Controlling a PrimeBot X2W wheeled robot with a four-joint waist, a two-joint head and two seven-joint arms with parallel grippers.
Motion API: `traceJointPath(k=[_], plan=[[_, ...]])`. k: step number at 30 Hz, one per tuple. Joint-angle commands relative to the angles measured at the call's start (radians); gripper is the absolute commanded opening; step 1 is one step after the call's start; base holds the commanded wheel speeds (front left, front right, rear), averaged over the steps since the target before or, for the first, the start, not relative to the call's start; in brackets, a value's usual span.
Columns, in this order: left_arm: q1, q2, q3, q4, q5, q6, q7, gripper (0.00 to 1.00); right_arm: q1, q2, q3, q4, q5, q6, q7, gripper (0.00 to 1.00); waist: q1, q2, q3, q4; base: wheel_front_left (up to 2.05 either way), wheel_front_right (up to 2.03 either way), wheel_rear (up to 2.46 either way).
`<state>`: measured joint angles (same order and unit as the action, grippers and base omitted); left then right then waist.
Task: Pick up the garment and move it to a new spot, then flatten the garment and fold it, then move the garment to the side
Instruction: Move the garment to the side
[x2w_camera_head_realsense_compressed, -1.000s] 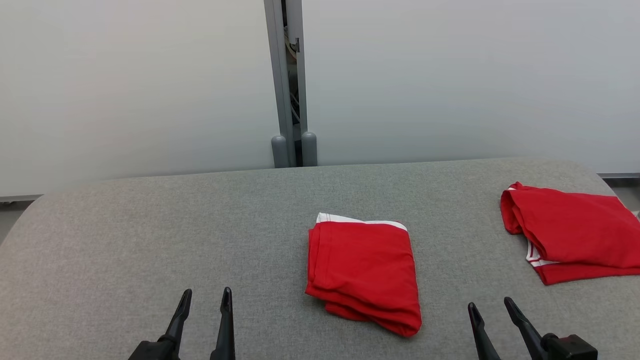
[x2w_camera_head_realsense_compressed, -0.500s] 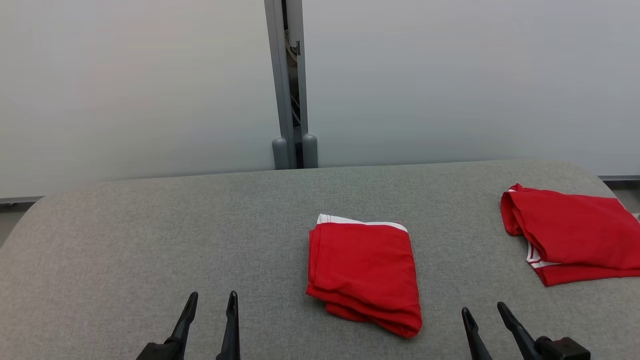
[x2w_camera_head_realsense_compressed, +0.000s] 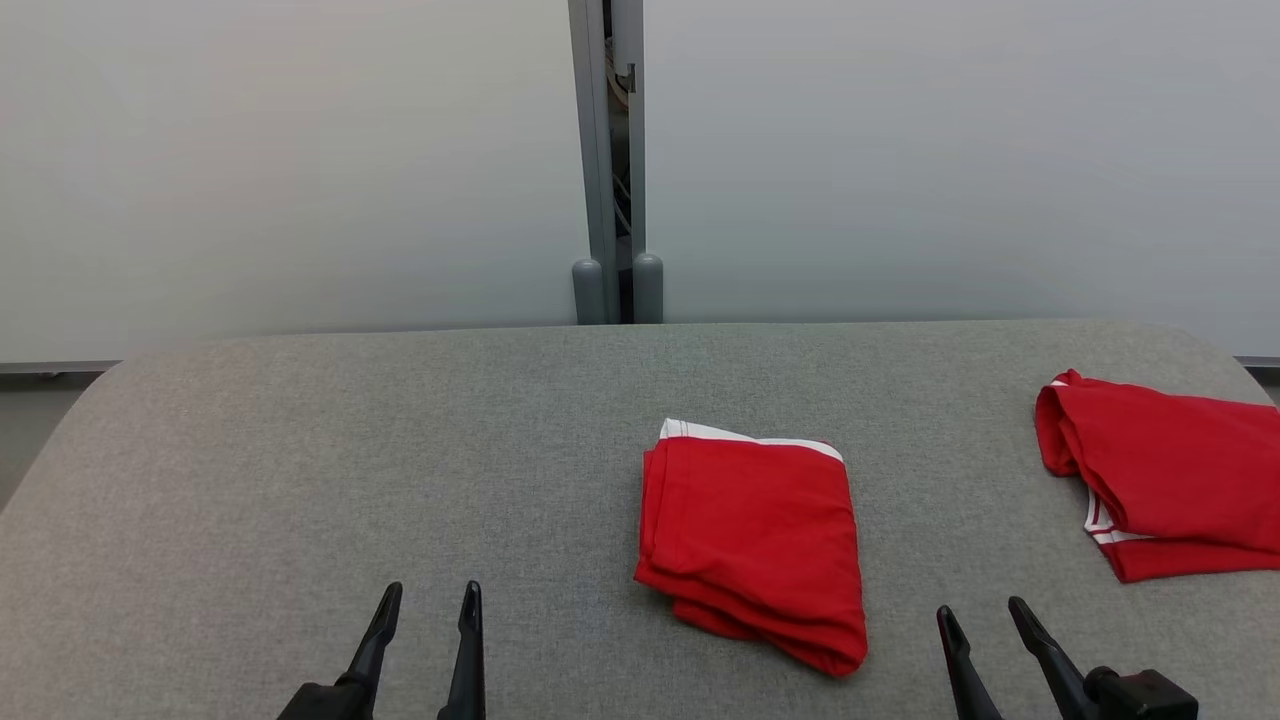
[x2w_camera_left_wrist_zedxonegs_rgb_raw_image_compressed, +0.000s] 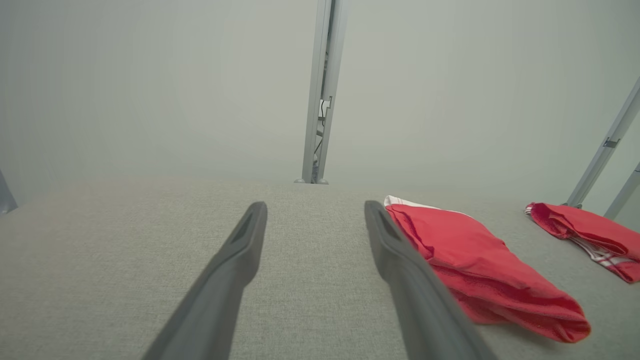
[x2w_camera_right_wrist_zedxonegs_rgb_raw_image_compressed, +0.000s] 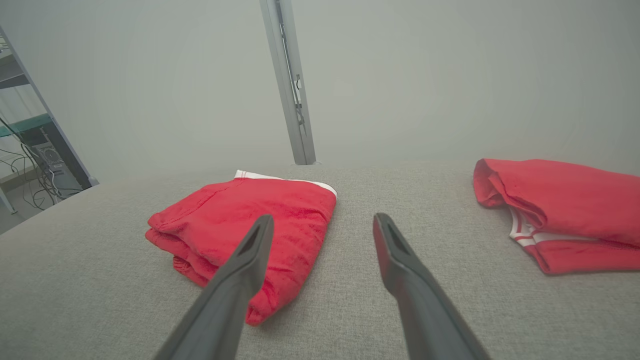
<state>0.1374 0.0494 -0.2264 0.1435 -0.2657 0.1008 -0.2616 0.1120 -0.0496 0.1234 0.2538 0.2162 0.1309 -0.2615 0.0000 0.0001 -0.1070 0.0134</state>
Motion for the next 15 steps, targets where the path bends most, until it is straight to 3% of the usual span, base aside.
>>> traceJointPath(k=[1, 8, 15], plan=[[-0.014, 0.004, 0.001, 0.003, 0.005, -0.002, -0.005, 1.0, 0.0, -0.003, -0.005, 0.002, 0.005, 0.0, -0.004, 1.0, 0.0, -0.0001, -0.002, 0.002, 0.0, 0.0, 0.0], [-0.018, 0.004, -0.003, 0.007, 0.011, -0.007, -0.005, 1.0, -0.043, -0.003, 0.008, 0.05, 0.076, 0.0, -0.004, 1.0, 0.0, -0.0001, -0.001, 0.011, 0.0, 0.0, 0.0], [-0.036, 0.004, -0.026, 0.009, 0.021, -0.03, -0.005, 1.0, -0.186, -0.004, 0.012, 0.24, 0.187, 0.0, -0.004, 1.0, 0.0, -0.0001, 0.028, 0.074, 0.0, 0.0, 0.0]])
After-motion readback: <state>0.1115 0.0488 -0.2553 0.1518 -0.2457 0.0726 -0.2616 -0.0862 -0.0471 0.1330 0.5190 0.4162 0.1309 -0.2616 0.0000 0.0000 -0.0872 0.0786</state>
